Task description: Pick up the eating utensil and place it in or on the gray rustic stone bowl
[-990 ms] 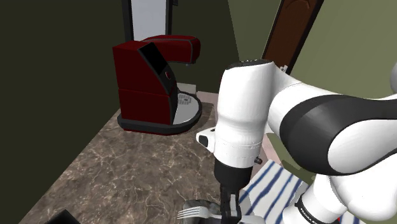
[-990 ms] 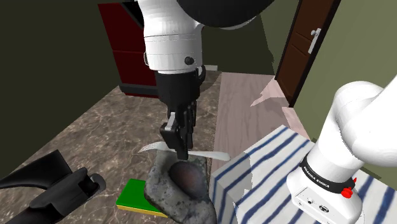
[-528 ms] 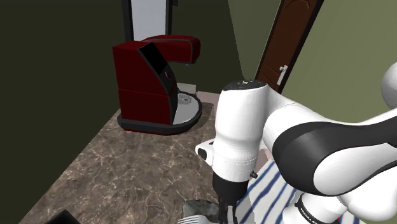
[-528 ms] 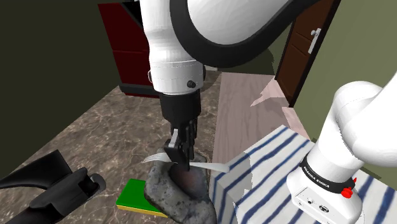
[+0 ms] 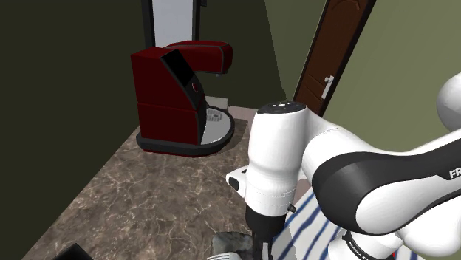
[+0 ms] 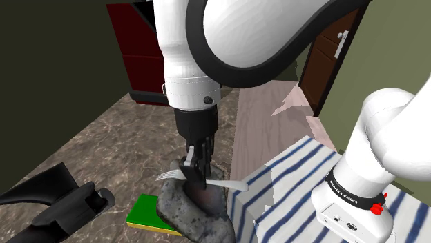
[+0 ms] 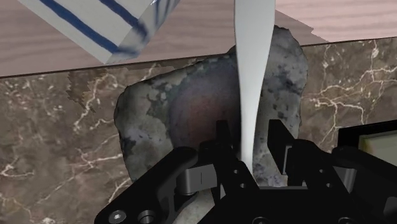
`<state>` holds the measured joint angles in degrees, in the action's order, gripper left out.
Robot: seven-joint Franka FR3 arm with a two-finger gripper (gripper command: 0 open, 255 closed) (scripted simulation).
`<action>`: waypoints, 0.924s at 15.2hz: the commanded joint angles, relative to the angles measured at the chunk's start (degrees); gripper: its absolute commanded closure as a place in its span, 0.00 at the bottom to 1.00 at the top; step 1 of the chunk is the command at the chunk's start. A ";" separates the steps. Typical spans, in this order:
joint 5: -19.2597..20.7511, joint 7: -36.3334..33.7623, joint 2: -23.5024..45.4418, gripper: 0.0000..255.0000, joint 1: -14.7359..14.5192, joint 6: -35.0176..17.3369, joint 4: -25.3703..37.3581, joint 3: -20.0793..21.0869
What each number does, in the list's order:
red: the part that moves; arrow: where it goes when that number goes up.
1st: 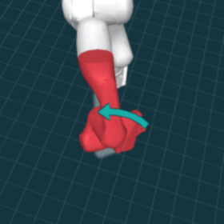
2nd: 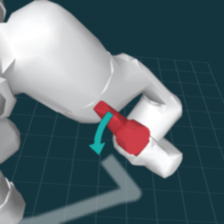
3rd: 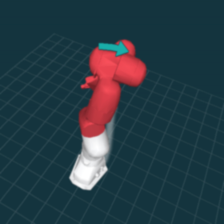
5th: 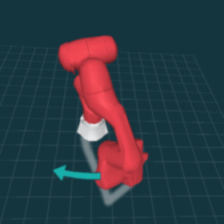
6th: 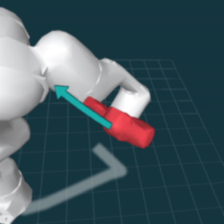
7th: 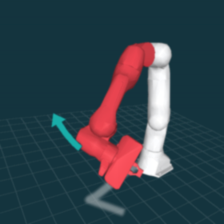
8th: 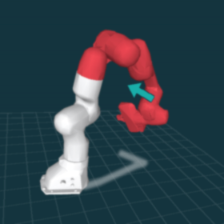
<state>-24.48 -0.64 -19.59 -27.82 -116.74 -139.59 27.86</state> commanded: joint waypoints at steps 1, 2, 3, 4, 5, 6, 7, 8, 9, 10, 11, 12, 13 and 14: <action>0.00 0.00 0.00 1.00 0.00 -0.02 0.00 0.00; 0.00 0.00 0.00 1.00 0.00 -0.02 0.00 0.00; 0.00 0.00 0.00 0.00 0.00 -0.02 0.00 0.00; 0.00 0.00 0.00 0.00 0.00 -0.02 0.00 0.00; 0.00 0.00 0.00 0.00 0.00 -0.02 0.00 0.00; 0.00 0.00 0.00 0.00 0.00 -0.02 0.00 0.00; 0.00 0.00 0.00 0.00 0.00 -0.02 0.00 0.00; 0.00 0.00 0.00 0.00 0.00 -0.02 0.00 0.00; 0.34 -0.03 -0.75 0.00 0.22 2.07 1.28 -0.59; 0.70 -0.07 -1.39 0.00 0.44 4.12 2.64 -1.17; 1.06 -0.13 -1.93 0.00 0.66 6.14 4.07 -1.73; 1.35 -0.19 -2.28 0.00 0.83 7.71 5.24 -2.18; 1.36 -0.19 -2.28 0.00 0.82 7.71 5.24 -2.19; 1.35 -0.19 -2.29 0.00 0.82 7.71 5.23 -2.19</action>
<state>-23.24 -0.88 -21.78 -27.07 -109.50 -134.64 25.84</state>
